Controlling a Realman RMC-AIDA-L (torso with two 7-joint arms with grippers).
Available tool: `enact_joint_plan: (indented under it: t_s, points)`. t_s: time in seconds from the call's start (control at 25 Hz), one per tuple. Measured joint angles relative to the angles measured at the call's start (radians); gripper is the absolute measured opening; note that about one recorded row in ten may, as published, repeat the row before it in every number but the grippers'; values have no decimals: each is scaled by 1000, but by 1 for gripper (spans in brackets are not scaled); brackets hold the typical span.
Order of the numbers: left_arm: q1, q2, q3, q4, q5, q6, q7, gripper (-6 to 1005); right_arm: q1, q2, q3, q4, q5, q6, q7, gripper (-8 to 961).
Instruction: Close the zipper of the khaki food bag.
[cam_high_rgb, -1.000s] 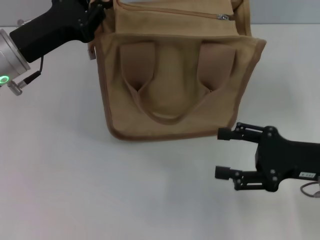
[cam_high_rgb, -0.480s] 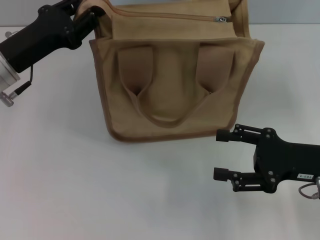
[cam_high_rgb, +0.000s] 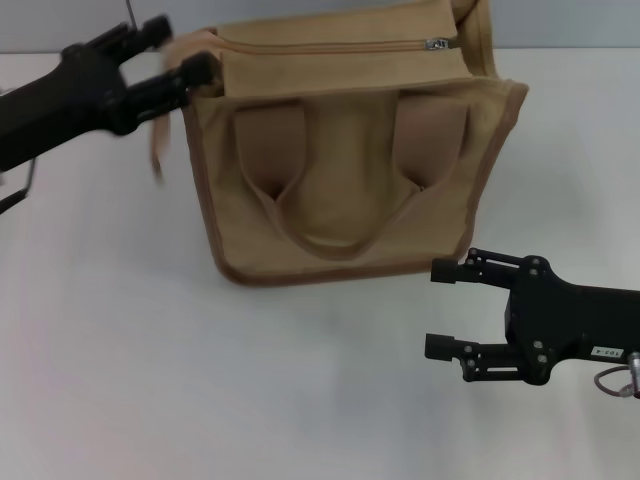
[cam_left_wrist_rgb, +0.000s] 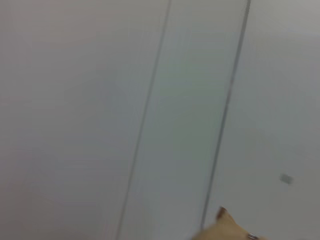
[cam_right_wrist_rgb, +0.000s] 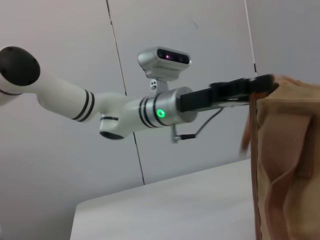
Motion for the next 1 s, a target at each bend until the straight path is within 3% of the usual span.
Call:
enact_joint_plan:
  t_s: [0.04,0.08,0.16,0.24,0.32,0.36,0.48,0.56,0.84,0.88,1.0]
  points:
    - [0,0,0,0,0,0,0,716,1,0,0,1,0,2,0,814]
    - [19,32,40,32,0,52,-44,733,2,0,0,1,0,4,-1,814]
    - [36,59,55,57,0,113,-67,766,4,0,0,1,0,5,-1,814]
    - [60,77,52,76,-13,214,-63,799,6,0,0,1,0,6,-8,814]
    - [63,78,55,78,-14,253,-51,815,7,0,0,1,0,6,-13,814]
    - [69,75,83,79,-7,316,-17,815,7,0,0,1,-1,6,-14,814]
    - [78,65,144,79,0,339,26,815,7,0,0,2,-1,7,-15,814]
    - [91,47,278,69,7,337,81,815,8,1,-1,6,-2,7,-16,814]
    - [97,4,324,-23,85,272,204,814,8,1,-38,56,-12,11,-73,814]
    - [102,-15,324,-68,125,195,244,814,8,1,-46,61,-12,15,-77,814]
    - [105,-21,325,-80,135,173,259,814,14,2,-55,78,-12,26,-84,814]
